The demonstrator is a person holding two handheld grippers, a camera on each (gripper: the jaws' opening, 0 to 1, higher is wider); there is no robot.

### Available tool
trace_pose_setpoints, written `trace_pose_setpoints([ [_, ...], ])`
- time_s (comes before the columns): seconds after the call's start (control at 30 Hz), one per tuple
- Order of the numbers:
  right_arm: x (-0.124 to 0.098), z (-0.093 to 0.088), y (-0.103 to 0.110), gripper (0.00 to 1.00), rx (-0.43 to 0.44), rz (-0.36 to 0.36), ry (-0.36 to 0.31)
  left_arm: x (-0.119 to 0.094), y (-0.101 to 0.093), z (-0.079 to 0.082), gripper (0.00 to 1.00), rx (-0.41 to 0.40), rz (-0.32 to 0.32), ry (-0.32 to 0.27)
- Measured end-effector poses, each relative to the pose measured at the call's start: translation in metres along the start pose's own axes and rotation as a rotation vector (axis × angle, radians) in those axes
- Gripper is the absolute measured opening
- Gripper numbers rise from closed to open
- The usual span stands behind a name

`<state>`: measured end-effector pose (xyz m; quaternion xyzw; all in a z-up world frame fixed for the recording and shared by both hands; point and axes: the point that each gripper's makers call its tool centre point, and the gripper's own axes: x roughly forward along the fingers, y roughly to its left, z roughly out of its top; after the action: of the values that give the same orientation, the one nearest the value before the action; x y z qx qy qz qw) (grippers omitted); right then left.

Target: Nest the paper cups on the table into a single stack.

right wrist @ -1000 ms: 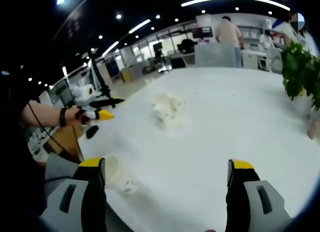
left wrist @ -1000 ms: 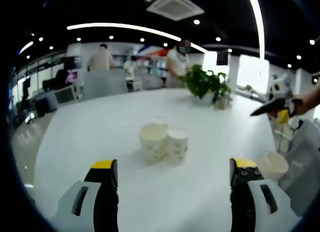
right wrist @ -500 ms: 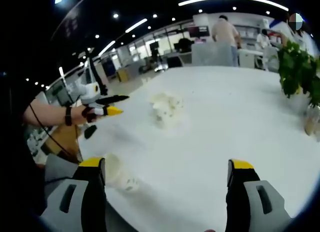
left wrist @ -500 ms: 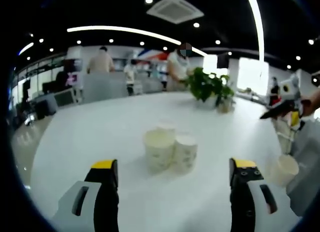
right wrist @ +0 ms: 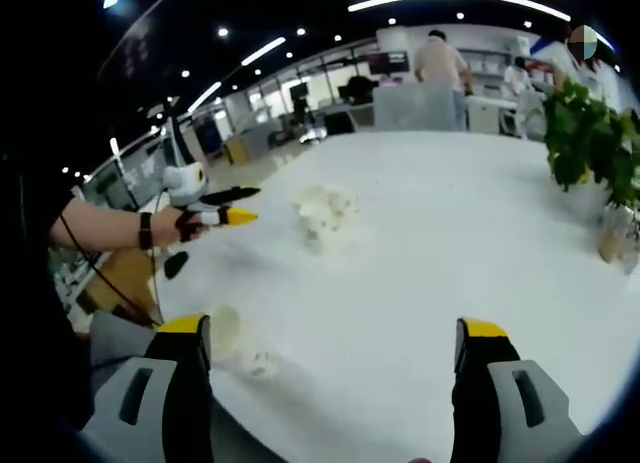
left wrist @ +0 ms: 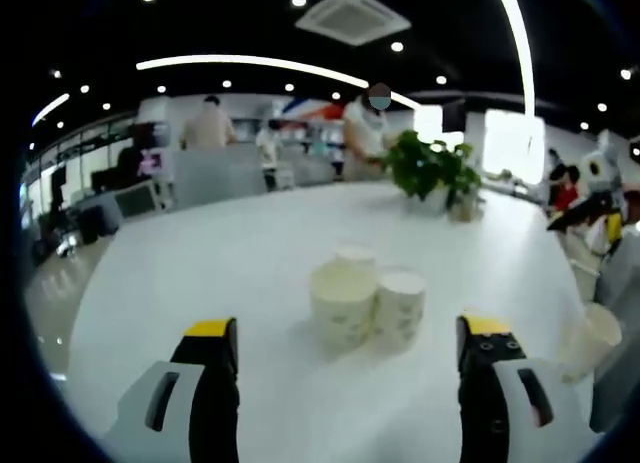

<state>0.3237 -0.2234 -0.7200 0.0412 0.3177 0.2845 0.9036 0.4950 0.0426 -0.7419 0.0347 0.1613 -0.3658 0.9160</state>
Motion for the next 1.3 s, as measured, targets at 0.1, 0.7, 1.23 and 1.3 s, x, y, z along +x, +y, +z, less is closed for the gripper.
trace_pose_setpoints([
  [0.1,-0.001,-0.001,0.000,1.00,0.006,-0.004,-0.003,0.002,0.006,0.002,0.91,0.034,0.023,-0.007],
  [0.7,-0.013,-0.005,-0.004,1.00,0.015,-0.021,0.004,0.034,0.019,-0.005,0.88,0.051,0.008,0.025],
  [1.23,-0.026,-0.013,0.001,1.00,0.011,-0.041,0.018,0.051,0.015,-0.008,0.84,0.101,0.010,0.020],
  [1.3,-0.026,-0.015,0.001,0.99,0.020,-0.044,0.018,0.053,0.015,-0.008,0.82,0.107,0.006,0.024],
])
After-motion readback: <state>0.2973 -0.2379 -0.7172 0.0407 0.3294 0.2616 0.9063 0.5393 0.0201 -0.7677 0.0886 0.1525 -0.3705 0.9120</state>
